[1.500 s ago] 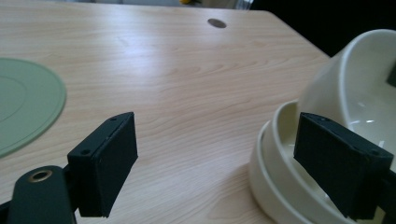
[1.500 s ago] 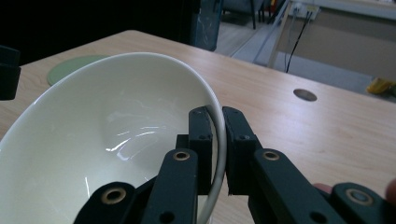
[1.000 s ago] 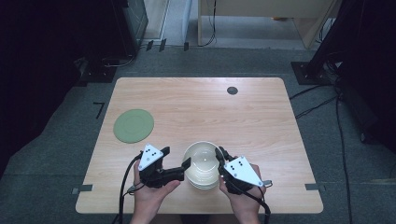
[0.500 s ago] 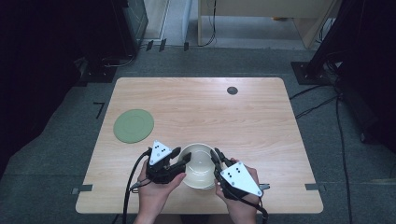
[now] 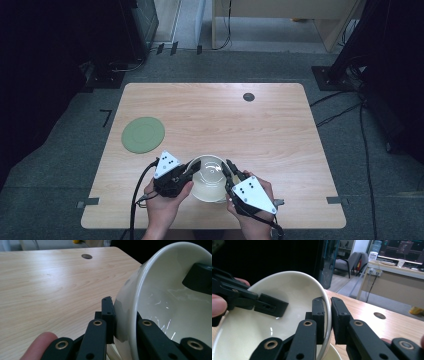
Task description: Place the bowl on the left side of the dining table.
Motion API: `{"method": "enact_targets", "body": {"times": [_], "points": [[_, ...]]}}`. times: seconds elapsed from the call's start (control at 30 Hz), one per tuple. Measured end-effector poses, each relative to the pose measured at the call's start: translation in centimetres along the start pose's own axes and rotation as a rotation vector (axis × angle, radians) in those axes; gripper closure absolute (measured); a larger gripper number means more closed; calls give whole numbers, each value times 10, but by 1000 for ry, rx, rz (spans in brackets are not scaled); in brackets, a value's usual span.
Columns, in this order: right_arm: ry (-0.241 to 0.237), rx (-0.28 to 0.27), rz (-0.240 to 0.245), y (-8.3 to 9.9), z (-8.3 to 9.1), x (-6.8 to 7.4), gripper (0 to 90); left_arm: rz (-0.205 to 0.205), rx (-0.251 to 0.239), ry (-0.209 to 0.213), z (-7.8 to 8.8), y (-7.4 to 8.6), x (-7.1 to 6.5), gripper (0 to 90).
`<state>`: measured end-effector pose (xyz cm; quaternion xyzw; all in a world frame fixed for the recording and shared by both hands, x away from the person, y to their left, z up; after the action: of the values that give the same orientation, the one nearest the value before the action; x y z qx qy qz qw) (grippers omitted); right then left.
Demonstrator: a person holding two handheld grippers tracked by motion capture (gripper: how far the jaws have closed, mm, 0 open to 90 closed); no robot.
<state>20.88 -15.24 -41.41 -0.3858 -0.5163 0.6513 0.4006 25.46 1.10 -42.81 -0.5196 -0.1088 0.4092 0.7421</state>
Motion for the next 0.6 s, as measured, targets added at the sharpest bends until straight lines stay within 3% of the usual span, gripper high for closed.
{"method": "enact_targets", "body": {"times": [0.03,0.07,0.1,0.13,0.17,0.2,0.3,0.4,0.6], "points": [[-21,0,-22,-2,0,-2,635,0,-11,-14,2,0,4,834],[-34,2,-47,-3,0,-4,549,-2,-15,-24,4,0,6,834],[-34,2,-47,-3,0,-4,549,-2,-15,-24,4,0,6,834],[-22,14,-89,-4,1,-11,396,7,-23,-34,6,-1,12,834],[-22,14,-89,-4,1,-11,396,7,-23,-34,6,-1,12,834],[-45,11,-114,-6,2,-17,302,14,-30,-44,8,-1,16,834],[-69,11,-122,-8,3,-19,239,22,-36,-72,12,-1,26,834],[-47,13,-138,-7,4,-30,194,54,-49,-100,16,0,41,834],[-8,24,-134,-4,5,-46,174,61,-50,-147,21,2,57,835]]}}
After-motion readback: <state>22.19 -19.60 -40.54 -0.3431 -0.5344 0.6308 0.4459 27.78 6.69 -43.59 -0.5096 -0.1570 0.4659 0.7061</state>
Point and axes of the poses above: each handheld gripper's, and its own axes: z roughly backward along the jaws, y roughly out of its underside, x roughly to its left, the point moved 5 cm from there along -z, roughly forward along the jaws, and after that the axes turned 2 degrees about y, right-handed, at the moved point
